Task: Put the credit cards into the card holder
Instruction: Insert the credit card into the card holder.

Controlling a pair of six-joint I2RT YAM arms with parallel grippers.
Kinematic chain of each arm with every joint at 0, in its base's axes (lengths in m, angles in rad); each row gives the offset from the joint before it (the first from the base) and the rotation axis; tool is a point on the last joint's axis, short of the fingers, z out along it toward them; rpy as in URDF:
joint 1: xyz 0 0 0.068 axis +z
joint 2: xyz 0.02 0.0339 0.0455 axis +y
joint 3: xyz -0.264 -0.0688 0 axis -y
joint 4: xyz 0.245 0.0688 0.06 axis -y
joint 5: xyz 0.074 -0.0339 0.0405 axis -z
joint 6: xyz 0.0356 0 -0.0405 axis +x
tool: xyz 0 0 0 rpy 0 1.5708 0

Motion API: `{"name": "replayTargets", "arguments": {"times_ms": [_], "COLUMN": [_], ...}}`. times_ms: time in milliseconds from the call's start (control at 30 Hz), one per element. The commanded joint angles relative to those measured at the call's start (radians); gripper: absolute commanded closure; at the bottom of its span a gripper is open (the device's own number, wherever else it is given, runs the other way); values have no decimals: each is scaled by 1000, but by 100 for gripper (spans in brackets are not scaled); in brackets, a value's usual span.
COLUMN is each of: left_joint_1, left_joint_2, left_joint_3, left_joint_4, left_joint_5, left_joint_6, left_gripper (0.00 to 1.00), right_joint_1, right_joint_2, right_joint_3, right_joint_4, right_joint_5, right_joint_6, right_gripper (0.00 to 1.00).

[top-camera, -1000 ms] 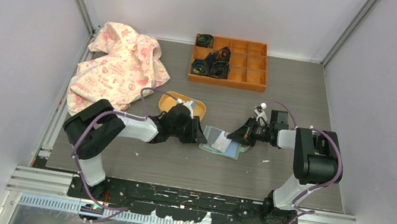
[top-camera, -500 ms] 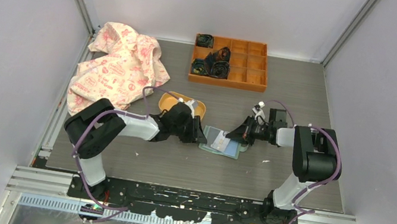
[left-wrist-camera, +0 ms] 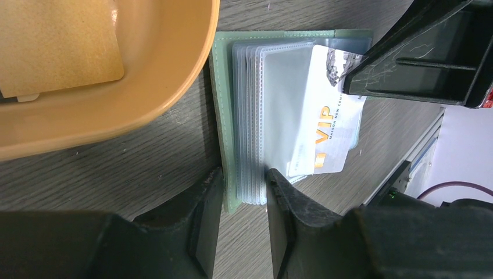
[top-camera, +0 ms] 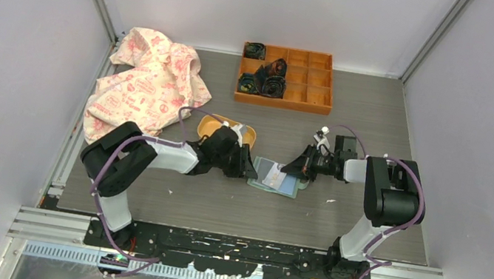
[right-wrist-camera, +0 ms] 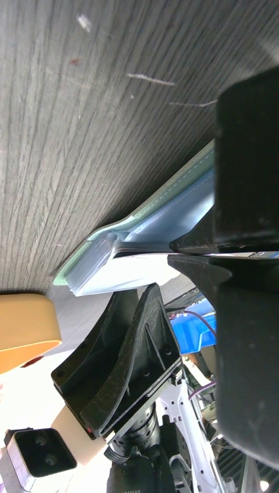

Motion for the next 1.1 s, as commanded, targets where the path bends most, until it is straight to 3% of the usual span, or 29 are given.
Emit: {"name": "replayTargets", "arguments": {"times_ms": [0, 733, 1067], "left_joint_1": [14, 76, 77], "left_joint_2": [49, 113, 112], "left_joint_3": [-13, 121, 117], "left_joint_4": [-145, -246, -245], "left_joint_5": [-34, 1, 25], "left_joint_6": [59, 145, 138], "left_gripper": [65, 65, 67], "right_joint_1": [17, -9, -12], "right_joint_2": [-31, -52, -18], "right_joint_3": [-9, -60, -82], "right_joint_4": [-34, -4, 172], "right_joint_5": [9, -7, -12], "right_joint_6": [-24, -1, 103], "right_gripper": [96, 96, 96]}}
